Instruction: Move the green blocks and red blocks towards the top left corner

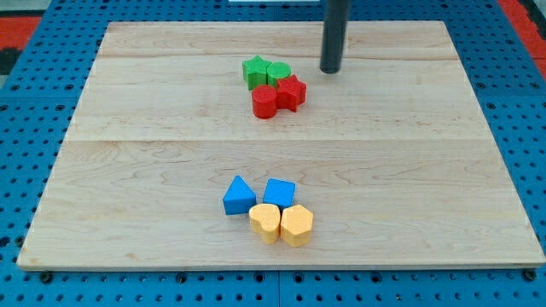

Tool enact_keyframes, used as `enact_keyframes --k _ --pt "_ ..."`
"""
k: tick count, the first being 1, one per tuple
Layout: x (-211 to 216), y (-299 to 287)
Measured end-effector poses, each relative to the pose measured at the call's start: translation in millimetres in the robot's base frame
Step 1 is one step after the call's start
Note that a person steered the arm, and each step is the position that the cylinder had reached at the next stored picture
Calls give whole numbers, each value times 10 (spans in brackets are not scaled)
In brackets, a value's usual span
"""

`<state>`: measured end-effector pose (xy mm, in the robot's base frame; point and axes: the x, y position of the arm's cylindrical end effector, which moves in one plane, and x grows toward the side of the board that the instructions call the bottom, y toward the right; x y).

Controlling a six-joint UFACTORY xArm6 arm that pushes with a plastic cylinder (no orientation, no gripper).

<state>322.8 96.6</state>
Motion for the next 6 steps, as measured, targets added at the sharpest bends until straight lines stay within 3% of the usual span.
enact_keyframes --k 1,2,5,6 --pt "469 41" --pt "495 -452" --pt "-263 -1773" --pt "-565 -1927"
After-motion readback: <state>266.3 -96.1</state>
